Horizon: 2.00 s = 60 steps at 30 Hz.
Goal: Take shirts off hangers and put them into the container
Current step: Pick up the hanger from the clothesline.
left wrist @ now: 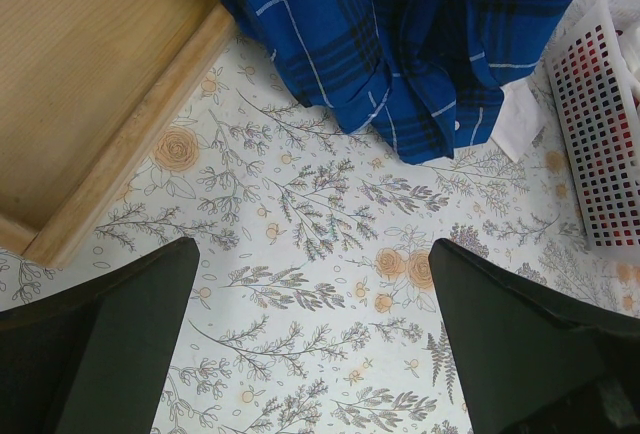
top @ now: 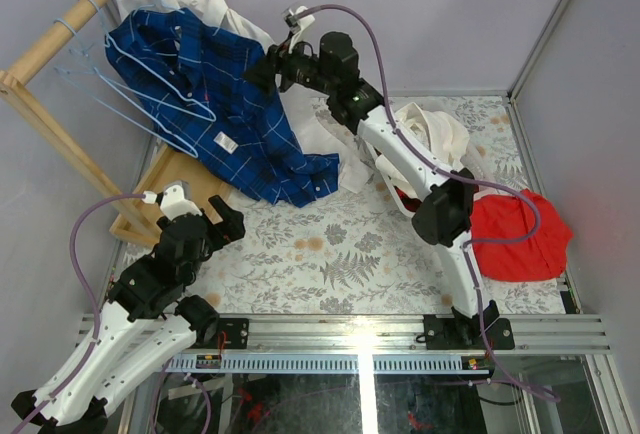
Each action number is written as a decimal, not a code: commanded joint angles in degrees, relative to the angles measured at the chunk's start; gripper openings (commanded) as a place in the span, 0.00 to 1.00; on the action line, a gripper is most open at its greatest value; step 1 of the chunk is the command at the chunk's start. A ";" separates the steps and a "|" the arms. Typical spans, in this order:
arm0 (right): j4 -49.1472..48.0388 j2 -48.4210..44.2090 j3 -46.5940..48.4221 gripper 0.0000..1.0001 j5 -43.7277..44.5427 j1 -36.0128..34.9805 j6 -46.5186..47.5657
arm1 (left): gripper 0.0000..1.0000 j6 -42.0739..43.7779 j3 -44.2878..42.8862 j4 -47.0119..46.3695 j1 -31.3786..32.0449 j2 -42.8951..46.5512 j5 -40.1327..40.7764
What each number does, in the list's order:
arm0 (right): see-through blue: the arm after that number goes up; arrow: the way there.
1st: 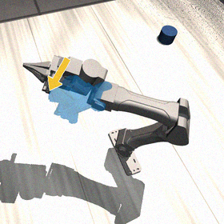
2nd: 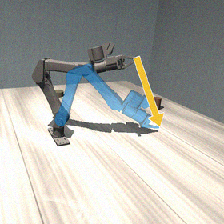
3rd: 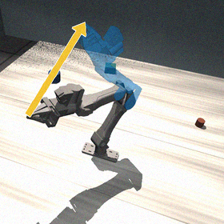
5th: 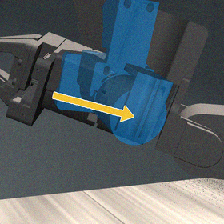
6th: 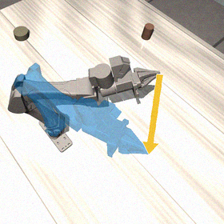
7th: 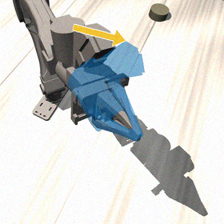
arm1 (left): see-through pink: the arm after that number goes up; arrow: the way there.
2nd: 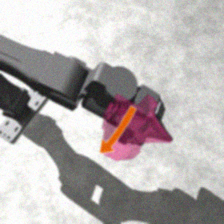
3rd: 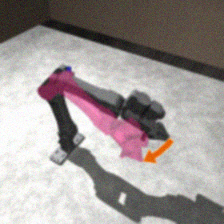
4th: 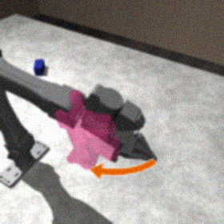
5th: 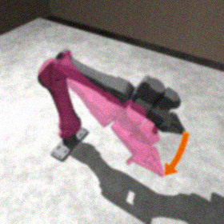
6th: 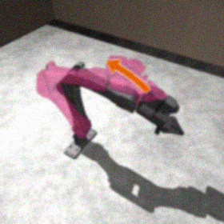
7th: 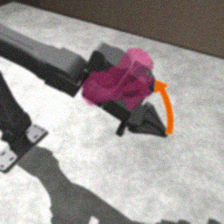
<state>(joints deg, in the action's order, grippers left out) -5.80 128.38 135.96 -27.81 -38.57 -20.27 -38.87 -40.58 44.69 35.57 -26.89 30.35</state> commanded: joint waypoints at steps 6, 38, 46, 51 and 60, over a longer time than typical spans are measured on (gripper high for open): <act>-2.29 -7.37 -6.17 0.59 2.63 -5.89 14.14 | 1.00 -0.24 -1.46 -1.04 -0.26 -0.16 0.67; 4.04 2.06 9.46 0.97 16.31 -3.05 17.29 | 1.00 0.02 -1.30 -1.53 -0.24 0.98 0.07; -4.50 4.76 10.42 0.79 5.01 -3.36 8.63 | 1.00 0.02 -1.25 -1.40 -0.23 1.14 0.38; -5.73 2.24 7.33 0.62 6.84 -5.28 10.17 | 1.00 0.07 -1.31 -1.44 -0.22 0.57 0.19; -4.27 2.11 5.65 0.32 12.15 -8.51 10.65 | 1.00 0.11 -1.27 -1.53 -0.24 0.26 0.02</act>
<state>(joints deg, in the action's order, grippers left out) -7.14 134.61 142.32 -18.94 -45.10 -9.50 -38.87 -40.58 44.66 35.57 -26.37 29.87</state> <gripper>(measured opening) 0.426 0.997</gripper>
